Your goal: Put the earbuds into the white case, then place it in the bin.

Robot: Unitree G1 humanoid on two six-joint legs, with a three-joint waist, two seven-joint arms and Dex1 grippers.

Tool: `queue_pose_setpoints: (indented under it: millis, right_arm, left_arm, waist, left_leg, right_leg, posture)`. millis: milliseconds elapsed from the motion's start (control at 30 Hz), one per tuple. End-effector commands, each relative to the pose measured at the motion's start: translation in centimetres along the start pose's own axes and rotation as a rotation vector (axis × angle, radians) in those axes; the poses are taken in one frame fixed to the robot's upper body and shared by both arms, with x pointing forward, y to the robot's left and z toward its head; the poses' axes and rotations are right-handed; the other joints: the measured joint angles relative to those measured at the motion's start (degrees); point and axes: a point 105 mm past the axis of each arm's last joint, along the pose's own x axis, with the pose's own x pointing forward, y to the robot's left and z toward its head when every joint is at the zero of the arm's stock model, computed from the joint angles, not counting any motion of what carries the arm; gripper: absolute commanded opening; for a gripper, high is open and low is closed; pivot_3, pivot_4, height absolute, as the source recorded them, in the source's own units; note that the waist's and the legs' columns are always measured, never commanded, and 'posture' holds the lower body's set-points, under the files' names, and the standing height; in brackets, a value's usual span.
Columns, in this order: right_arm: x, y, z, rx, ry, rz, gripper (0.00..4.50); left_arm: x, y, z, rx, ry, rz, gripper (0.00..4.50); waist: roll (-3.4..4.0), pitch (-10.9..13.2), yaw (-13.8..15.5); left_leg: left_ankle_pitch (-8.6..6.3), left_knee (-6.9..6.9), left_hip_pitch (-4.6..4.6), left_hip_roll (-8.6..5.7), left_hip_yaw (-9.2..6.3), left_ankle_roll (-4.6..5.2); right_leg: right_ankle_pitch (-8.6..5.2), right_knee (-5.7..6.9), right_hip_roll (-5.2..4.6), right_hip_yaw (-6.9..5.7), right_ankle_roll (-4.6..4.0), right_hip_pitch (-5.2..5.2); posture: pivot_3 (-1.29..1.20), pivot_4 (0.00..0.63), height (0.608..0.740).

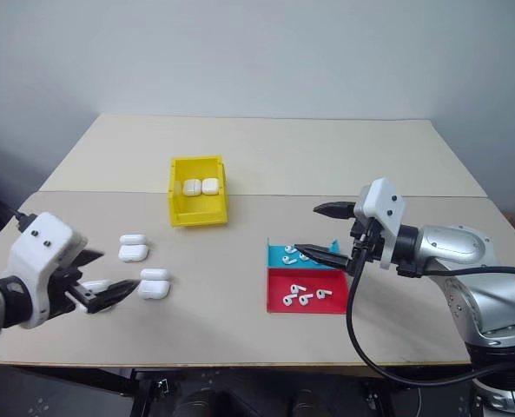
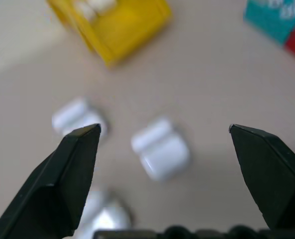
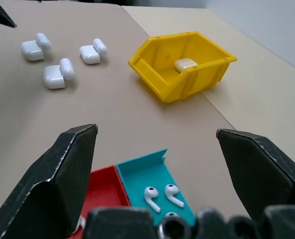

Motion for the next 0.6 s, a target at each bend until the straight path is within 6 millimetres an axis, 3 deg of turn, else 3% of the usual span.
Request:
queue_pose_setpoints:
  millis: [33, 133, 400, 600]
  right_arm:
    - [-0.3, 0.1, 1.2, -0.036, -0.023, 0.002, 4.46]
    - [-0.4, 0.1, 1.3, -0.032, -0.024, 0.006, 4.46]
    - [0.0, 0.4, 1.4, -0.02, -0.033, 0.023, 4.46]
    - [0.0, 0.3, 1.6, -0.016, -0.033, 0.033, 4.46]
  left_arm:
    - [-0.3, 0.0, 0.4, -0.131, 0.069, 0.005, 4.5]
    - [-0.3, 1.2, 0.6, -0.151, 0.064, 0.093, 4.5]
    - [0.8, 4.2, -1.8, -0.296, 0.15, 0.243, 4.5]
    - [2.0, 4.3, -2.9, -0.383, 0.121, 0.342, 4.5]
  waist:
    - [-0.01, 0.02, -0.06]
    - [0.06, 0.06, -0.11]
    - [0.07, 0.06, 0.05]
    - [0.06, 0.06, 0.04]
  left_leg:
    - [0.0, -0.02, -0.01, 0.0, 0.0, 0.0]
    - [0.0, -0.11, -0.05, -0.04, 0.11, -0.01]
    - [0.05, -0.11, -0.22, -0.04, 0.48, -0.09]
    - [0.05, -0.11, -0.33, -0.04, 0.47, -0.09]
  right_leg:
    - [0.0, 0.01, 0.0, 0.0, 0.0, -0.02]
    - [0.0, 0.0, 0.05, 0.05, -0.02, -0.14]
    - [0.0, 0.04, 0.11, 0.05, -0.07, -0.35]
    - [0.02, 0.02, 0.1, 0.08, -0.11, -0.44]
  posture:
    - [0.0, 0.15, 0.74]
    - [0.0, 0.15, 0.74]
    - [0.0, 0.15, 0.74]
    - [0.0, 0.15, 0.74]
